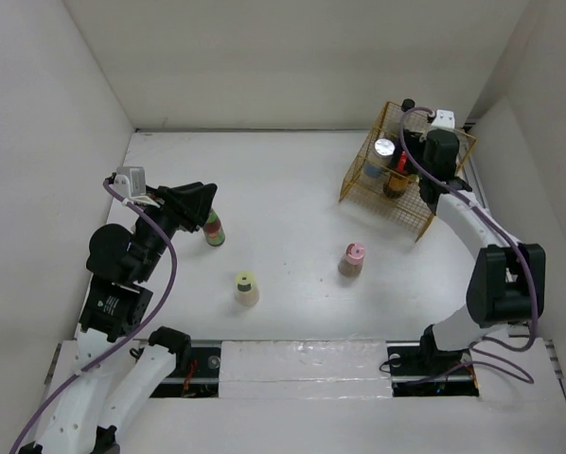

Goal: Organize the condiment bottles

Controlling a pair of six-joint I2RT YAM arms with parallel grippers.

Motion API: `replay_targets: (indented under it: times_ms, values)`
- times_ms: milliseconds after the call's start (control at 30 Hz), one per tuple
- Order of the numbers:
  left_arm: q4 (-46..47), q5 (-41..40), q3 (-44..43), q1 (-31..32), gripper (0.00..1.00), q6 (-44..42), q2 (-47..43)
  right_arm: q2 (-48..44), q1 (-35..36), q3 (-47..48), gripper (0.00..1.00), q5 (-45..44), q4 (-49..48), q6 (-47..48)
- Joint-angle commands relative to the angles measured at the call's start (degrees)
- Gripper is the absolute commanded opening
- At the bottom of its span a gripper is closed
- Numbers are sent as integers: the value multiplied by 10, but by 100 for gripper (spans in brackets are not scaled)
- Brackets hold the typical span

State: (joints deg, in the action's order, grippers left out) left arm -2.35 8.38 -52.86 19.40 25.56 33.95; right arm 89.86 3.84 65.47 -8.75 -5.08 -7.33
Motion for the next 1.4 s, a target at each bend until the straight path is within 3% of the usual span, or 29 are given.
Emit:
replay_targets:
  times_ms: [0, 100, 200, 233, 333, 433, 467, 500, 600, 700, 1033, 1100, 1167, 1200, 1300, 1367]
  values:
    - [34, 8, 3, -1, 36, 2, 1, -91, 16, 1, 92, -15, -60, -5]
    - [34, 8, 3, -1, 36, 2, 1, -141, 47, 1, 85, 2, -60, 2]
    - [34, -6, 3, -1, 36, 2, -5, -152, 114, -4, 48, 49, -73, 14]
    - [34, -6, 3, -1, 36, 2, -5, -152, 152, -4, 34, 100, -91, 14]
    - [28, -30, 3, -1, 36, 2, -11, -112, 245, -4, 27, 173, -124, 23]
    - [23, -59, 3, -1, 36, 8, -22, -52, 315, 5, 46, 220, -152, 36]
    - [16, -69, 3, -1, 36, 8, -22, -35, 356, 11, 55, 234, -164, 36]
    - [16, -78, 3, -1, 37, 13, -28, 0, 375, 20, 71, 248, -181, 42]
    - [9, -99, 3, -1, 39, 13, -40, 58, 442, 53, 91, 267, -177, 60]
    - [16, -93, 8, -1, 45, 13, -40, 135, 490, 123, 99, 228, -145, 87]
    - [22, -59, 8, -1, 51, 8, -46, 348, 503, 362, 99, 163, -84, 94]
    - [22, -52, 8, -1, 51, 8, -46, 390, 503, 414, 94, 146, -84, 89]
    - [22, -47, 8, -1, 51, 8, -46, 408, 503, 439, 81, 141, -84, 80]
    - [22, -47, 8, -1, 51, 3, -46, 414, 503, 446, 58, 141, -93, 67]
    - [22, -47, 8, -1, 51, 3, -46, 398, 503, 435, 26, 141, -139, 46]
    - [22, -42, 8, -1, 51, 3, -46, 346, 503, 386, 19, 141, -176, 28]
